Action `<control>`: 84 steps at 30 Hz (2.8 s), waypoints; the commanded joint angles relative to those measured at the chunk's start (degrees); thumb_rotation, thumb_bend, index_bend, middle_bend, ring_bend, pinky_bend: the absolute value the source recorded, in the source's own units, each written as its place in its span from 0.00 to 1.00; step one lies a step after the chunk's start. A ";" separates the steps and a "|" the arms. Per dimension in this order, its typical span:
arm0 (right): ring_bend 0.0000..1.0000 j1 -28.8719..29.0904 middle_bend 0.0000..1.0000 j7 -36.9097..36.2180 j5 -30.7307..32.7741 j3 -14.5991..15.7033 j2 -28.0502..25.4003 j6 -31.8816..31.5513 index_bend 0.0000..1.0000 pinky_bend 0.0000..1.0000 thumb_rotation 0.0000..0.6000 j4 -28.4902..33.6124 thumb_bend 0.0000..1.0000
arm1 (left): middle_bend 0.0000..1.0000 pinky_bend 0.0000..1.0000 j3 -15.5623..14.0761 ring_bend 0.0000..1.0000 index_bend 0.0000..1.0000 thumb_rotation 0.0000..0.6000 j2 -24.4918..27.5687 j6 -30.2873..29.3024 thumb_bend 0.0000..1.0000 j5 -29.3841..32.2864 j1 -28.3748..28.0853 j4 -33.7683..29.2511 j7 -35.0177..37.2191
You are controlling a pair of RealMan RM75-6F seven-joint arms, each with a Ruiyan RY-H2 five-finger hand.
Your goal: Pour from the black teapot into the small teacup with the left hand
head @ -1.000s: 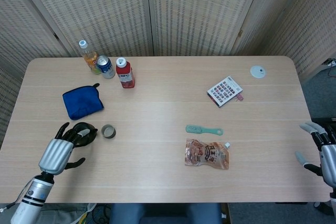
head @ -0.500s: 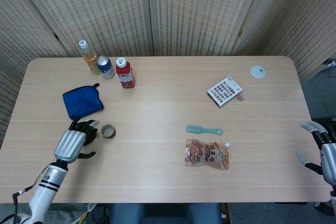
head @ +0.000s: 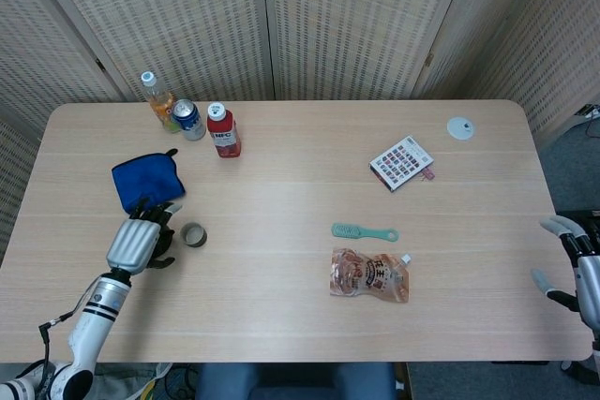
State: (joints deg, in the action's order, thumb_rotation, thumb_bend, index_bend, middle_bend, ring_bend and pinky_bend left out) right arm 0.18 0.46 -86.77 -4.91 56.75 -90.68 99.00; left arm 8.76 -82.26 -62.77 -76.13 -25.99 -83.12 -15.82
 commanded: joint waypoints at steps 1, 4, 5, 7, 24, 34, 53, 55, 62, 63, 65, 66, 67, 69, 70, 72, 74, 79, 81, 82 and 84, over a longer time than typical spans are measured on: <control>0.13 -0.04 0.22 -0.04 -0.01 0.03 -0.03 -0.02 0.24 0.16 1.00 0.00 0.20 | 0.15 0.01 -0.07 0.19 0.11 1.00 -0.85 0.56 0.14 0.93 -0.57 2.08 0.32; 0.13 -0.10 0.22 -0.11 0.04 0.06 -0.07 -0.03 0.24 0.16 1.00 -0.05 0.20 | 0.15 0.01 -0.16 0.19 0.11 1.00 -1.25 1.00 0.14 1.80 -0.87 3.59 0.16; 0.13 -0.11 0.22 -0.15 0.06 0.06 -0.08 -0.02 0.24 0.16 1.00 -0.06 0.20 | 0.15 0.01 -0.16 0.19 0.11 1.00 -1.36 1.10 0.14 2.08 -0.96 3.98 0.04; 0.13 -0.12 0.22 -0.25 0.06 0.07 -0.07 -0.02 0.24 0.16 1.00 -0.11 0.20 | 0.15 0.01 -0.22 0.19 0.11 1.00 -1.53 1.20 0.14 2.59 -1.14 4.85 -0.52; 0.13 0.03 0.22 -0.62 0.06 0.07 0.31 0.24 0.24 0.16 1.00 -0.71 0.20 | 0.15 0.01 -0.79 0.19 0.11 1.00 -1.55 1.27 0.14 5.29 -1.46 8.40 -2.01; 0.13 -0.30 0.22 -0.64 -0.02 0.23 0.36 -0.10 0.24 0.16 1.00 -0.81 0.20 | 0.15 0.01 -3.11 0.20 0.12 1.00 2.43 -1.24 0.14 0.49 -0.31 3.06 1.53; 0.13 -0.39 0.22 -0.55 -0.28 0.23 0.42 -0.38 0.24 0.16 1.00 -0.77 0.20 | 0.32 0.00 -5.21 0.34 0.44 1.00 6.68 -4.56 0.13 -1.39 2.18 -2.44 0.40; 0.13 -0.41 0.22 -0.50 -0.28 0.20 0.41 -0.44 0.24 0.16 1.00 -0.74 0.20 | 0.34 0.00 -5.26 0.36 0.44 1.00 6.77 -4.28 0.13 -0.93 2.27 -2.46 0.18; 0.13 -0.21 0.22 0.10 -0.37 -0.26 -0.04 -0.75 0.24 0.16 1.00 -0.35 0.20 | 0.41 0.00 -5.27 0.38 0.45 1.00 6.82 -4.05 0.13 -0.17 2.59 -1.98 0.54; 0.13 -0.17 0.22 0.24 -0.41 -0.29 -0.15 -0.75 0.24 0.16 1.00 -0.21 0.20 | 0.42 0.00 -5.26 0.39 0.45 1.00 6.75 -4.10 0.13 -0.15 2.65 -1.74 0.74; 0.13 -0.08 0.22 0.42 -0.48 -0.38 -0.33 -0.76 0.24 0.16 1.00 -0.01 0.20 | 0.43 0.00 -5.28 0.40 0.45 1.00 6.59 -4.10 0.13 -0.10 2.74 -1.34 0.96; 0.13 -0.04 0.22 0.53 -0.46 -0.43 -0.39 -0.74 0.24 0.16 1.00 0.07 0.20 | 0.44 0.00 -5.30 0.40 0.45 1.00 6.50 -4.10 0.13 -0.09 2.78 -1.16 1.08; 0.13 0.00 0.22 0.65 -0.42 -0.48 -0.47 -0.70 0.24 0.16 1.00 0.18 0.20 | 0.44 0.00 -5.30 0.41 0.45 1.00 6.39 -4.14 0.13 -0.13 2.81 -0.89 1.26; 0.13 0.05 0.22 0.73 -0.36 -0.53 -0.57 -0.66 0.24 0.16 1.00 0.31 0.20 | 0.45 0.00 -5.35 0.41 0.45 1.00 6.21 -4.14 0.13 -0.15 2.89 -0.47 1.53; 0.13 0.07 0.22 0.79 -0.32 -0.56 -0.63 -0.64 0.24 0.16 1.00 0.38 0.20 | 0.45 0.00 -5.37 0.41 0.45 1.00 6.11 -4.14 0.13 -0.18 2.93 -0.19 1.75; 0.13 0.10 0.22 0.85 -0.25 -0.61 -0.71 -0.59 0.24 0.16 1.00 0.48 0.20 | 0.45 0.00 -5.45 0.42 0.45 1.00 5.96 -4.14 0.13 -0.26 3.01 0.27 1.99; 0.13 0.18 0.22 0.82 -0.15 -0.64 -0.82 -0.44 0.24 0.16 1.00 0.60 0.20 | 0.45 0.00 -5.58 0.42 0.45 1.00 5.77 -4.14 0.13 -0.36 3.13 0.70 2.25; 0.13 0.48 0.22 0.76 -0.17 -0.69 -1.06 0.00 0.24 0.16 1.00 0.91 0.20 | 0.45 0.00 -5.97 0.42 0.45 1.00 5.11 -4.31 0.13 -0.84 3.45 1.99 2.78; 0.13 0.58 0.22 0.86 -0.18 -0.70 -1.13 0.14 0.24 0.16 1.00 1.09 0.20 | 0.45 0.00 -6.17 0.42 0.45 1.00 4.78 -4.34 0.13 -1.19 3.47 2.82 2.69; 0.13 0.62 0.22 0.90 -0.19 -0.70 -1.15 0.18 0.24 0.16 1.00 1.15 0.20 | 0.45 0.00 -6.23 0.42 0.45 1.00 4.69 -4.35 0.13 -1.32 3.48 3.04 2.73; 0.13 0.64 0.22 0.98 -0.20 -0.68 -1.16 0.20 0.24 0.16 1.00 1.25 0.20 | 0.45 0.00 -6.27 0.42 0.45 1.00 4.51 -4.40 0.13 -1.58 3.51 3.38 3.20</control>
State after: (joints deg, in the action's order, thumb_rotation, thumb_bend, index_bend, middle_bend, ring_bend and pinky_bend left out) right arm 0.82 1.45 -86.97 -5.60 55.59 -90.48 100.26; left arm 2.54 -77.65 -67.14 -77.58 -22.51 -79.91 -12.82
